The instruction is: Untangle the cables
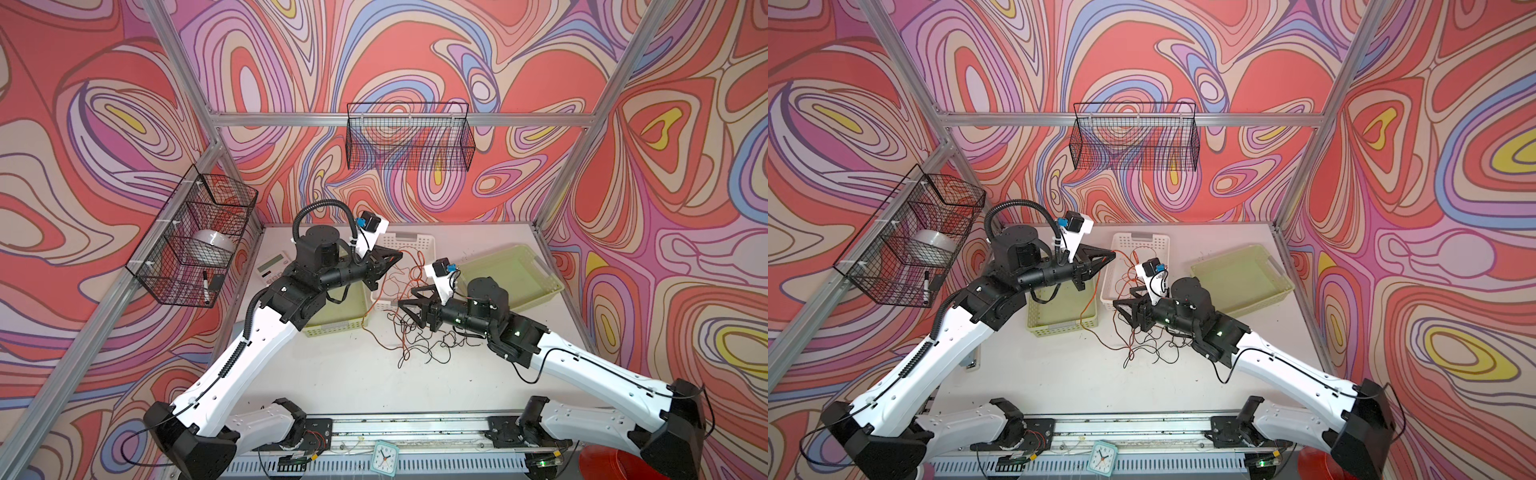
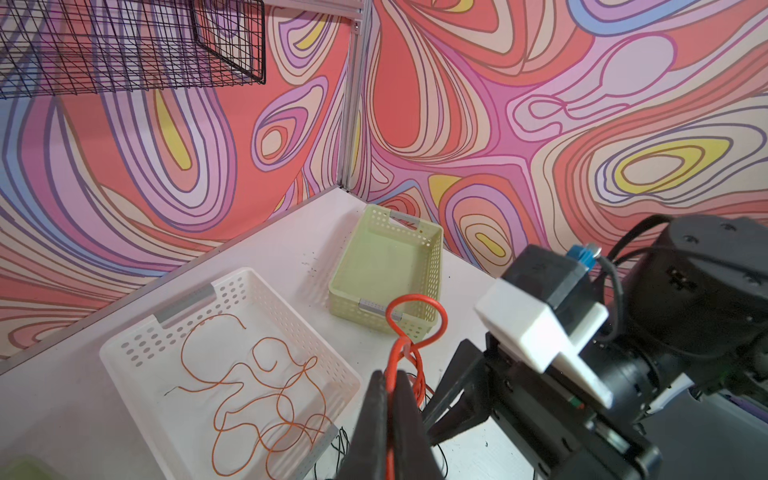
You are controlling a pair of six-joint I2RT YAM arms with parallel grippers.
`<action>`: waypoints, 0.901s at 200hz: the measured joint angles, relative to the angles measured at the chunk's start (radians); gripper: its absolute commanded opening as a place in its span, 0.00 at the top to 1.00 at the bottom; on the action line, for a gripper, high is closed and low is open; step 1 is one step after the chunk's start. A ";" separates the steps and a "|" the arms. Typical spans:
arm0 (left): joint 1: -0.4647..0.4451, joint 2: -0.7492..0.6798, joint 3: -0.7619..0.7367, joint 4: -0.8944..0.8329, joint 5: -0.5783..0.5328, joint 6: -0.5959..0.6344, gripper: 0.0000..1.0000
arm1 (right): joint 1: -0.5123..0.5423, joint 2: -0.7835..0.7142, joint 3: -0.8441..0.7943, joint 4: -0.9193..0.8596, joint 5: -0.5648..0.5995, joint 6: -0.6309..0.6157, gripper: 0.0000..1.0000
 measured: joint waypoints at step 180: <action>0.230 -0.189 0.035 -0.263 -0.137 0.035 1.00 | -0.331 -0.353 -0.343 -0.372 0.281 0.249 1.00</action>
